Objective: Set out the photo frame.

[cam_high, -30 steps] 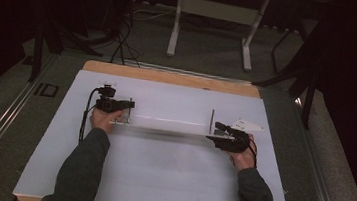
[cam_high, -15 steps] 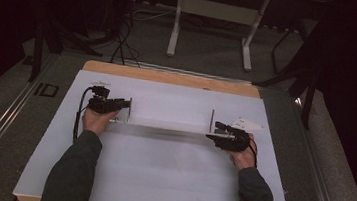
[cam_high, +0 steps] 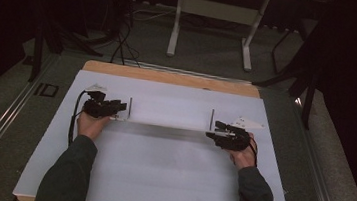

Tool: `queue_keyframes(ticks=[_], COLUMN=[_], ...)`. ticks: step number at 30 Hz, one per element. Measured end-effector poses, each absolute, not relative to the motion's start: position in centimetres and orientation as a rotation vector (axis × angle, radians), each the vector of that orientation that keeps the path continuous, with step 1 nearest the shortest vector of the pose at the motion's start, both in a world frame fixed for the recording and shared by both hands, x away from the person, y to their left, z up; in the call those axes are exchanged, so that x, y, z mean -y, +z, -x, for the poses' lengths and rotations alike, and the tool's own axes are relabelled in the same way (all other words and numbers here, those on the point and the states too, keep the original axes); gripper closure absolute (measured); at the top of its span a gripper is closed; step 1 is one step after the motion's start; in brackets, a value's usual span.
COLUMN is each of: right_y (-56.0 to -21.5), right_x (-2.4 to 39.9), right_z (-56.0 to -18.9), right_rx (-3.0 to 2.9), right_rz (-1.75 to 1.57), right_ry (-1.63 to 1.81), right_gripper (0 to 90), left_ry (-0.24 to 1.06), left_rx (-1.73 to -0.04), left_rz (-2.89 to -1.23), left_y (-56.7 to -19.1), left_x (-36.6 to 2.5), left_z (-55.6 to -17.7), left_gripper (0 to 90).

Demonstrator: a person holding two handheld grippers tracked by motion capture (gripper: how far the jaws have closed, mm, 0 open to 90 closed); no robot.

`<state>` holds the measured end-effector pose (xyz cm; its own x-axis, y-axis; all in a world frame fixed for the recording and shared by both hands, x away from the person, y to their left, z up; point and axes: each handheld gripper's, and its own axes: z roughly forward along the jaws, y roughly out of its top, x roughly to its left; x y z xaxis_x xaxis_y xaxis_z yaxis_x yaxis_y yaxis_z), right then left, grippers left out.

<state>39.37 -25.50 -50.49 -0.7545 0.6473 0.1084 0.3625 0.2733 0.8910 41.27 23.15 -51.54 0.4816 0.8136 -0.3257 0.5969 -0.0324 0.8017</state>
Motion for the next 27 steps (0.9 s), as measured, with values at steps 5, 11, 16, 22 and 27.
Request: queue_keyframes(ticks=[5,11,16,22,27], right_y=[-50.4,-50.3,-50.3,-50.3,-50.2], right_x=[25.5,25.5,25.5,25.5,25.5], right_z=[-39.5,-39.5,-39.6,-39.6,-39.7], right_rx=[-2.275,-2.279,-2.282,-2.284,-2.285], right_rz=[-0.932,-0.94,-0.942,-0.944,-0.942], right_ry=[1.471,1.471,1.471,1.47,1.469], right_gripper=[38.9,38.9,38.9,38.9,38.9], left_ry=[0.311,0.341,0.362,0.376,0.384], left_rx=[-1.17,-1.143,-1.128,-1.092,-1.073], left_rz=[-1.735,-1.703,-1.695,-1.703,-1.714], left_y=[-51.2,-51.0,-51.0,-51.2,-51.2], left_x=[-23.5,-24.3,-24.8,-25.1,-25.2], left_z=[-40.5,-39.6,-38.7,-38.0,-37.5], left_gripper=[59.2,58.9,58.7,57.9,57.6])
